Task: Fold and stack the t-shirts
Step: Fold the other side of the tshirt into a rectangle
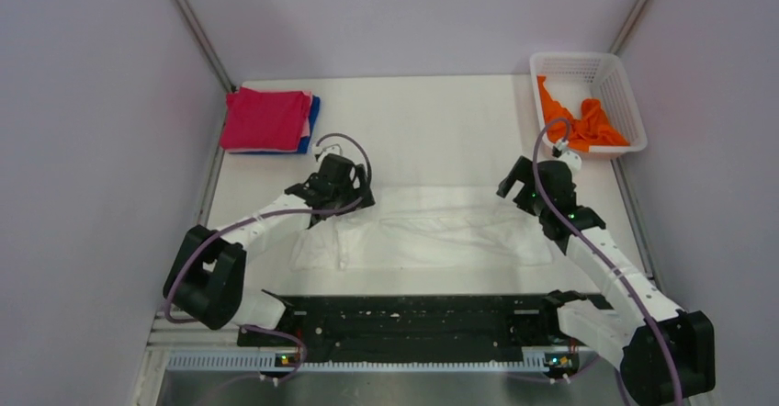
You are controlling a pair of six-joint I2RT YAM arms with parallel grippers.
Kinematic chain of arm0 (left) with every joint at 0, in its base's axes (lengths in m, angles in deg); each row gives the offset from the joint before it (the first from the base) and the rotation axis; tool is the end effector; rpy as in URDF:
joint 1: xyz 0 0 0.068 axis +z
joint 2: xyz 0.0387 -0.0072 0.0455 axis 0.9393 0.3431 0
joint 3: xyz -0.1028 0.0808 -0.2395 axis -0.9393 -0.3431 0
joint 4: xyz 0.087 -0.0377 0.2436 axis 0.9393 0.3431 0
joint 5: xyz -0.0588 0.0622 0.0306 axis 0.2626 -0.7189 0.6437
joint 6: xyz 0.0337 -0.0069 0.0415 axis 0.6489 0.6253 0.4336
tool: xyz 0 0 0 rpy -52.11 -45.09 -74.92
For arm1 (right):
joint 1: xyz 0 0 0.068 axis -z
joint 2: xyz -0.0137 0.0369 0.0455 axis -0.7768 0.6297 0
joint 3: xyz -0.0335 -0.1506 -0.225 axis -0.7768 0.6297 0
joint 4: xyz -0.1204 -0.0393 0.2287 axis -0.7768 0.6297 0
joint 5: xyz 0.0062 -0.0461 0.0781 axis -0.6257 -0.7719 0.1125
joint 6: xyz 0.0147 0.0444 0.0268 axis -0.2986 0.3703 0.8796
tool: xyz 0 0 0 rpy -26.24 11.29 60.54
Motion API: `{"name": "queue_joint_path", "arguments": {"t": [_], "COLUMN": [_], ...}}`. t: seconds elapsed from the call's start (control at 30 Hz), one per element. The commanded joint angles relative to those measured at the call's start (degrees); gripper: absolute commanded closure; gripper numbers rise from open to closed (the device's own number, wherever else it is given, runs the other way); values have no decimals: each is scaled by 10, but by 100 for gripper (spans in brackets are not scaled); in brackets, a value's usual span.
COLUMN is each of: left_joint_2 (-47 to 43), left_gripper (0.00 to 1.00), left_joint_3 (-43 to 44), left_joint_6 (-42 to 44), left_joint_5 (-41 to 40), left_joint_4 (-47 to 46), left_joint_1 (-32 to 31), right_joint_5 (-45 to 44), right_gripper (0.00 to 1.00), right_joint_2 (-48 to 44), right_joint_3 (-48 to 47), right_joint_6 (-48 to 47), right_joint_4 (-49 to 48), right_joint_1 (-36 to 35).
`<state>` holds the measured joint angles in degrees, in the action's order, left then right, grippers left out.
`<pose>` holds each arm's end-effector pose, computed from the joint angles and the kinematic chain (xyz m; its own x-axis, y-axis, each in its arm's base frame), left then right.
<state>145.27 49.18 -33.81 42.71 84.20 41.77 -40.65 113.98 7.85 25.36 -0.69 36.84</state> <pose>0.2503 -0.1252 0.1994 -0.7346 -0.3182 -0.5992 -0.1788 0.9428 -0.2814 0.2028 0.0428 0.2345 -0.5177 0.4601 -0.7213 0.2941 0.8874 0.3549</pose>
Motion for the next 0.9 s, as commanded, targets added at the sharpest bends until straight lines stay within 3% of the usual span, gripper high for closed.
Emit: {"name": "queue_joint_path", "arguments": {"t": [0.0,0.23,0.37,0.47,0.57,0.73,0.87], "left_joint_2": [-20,-86,-140,-164,-206,-232,-212], "left_gripper": [1,1,1,1,1,1,1], "left_joint_3": [-9,-72,-109,-106,-96,-97,-103], "left_joint_6": [24,-2,-22,-38,-45,-66,-57], "left_joint_5": [123,165,250,249,164,-69,-115], "left_joint_4": [-50,45,10,12,60,120,75], "left_joint_1": [-27,-83,-148,-172,-175,-174,-173], "right_joint_5": [-3,-3,-4,2,4,9,8], "right_gripper": [1,1,1,1,1,1,1], "right_joint_2": [-18,-25,-36,-42,-43,-42,-42], "right_joint_3": [4,3,3,5,8,7,8], "right_joint_6": [-10,-10,-10,-13,-15,-18,-18], "right_joint_4": [-21,-14,-15,-18,-19,-19,-21], "right_joint_1": [-4,-3,-3,-4,-4,-4,-3]}}
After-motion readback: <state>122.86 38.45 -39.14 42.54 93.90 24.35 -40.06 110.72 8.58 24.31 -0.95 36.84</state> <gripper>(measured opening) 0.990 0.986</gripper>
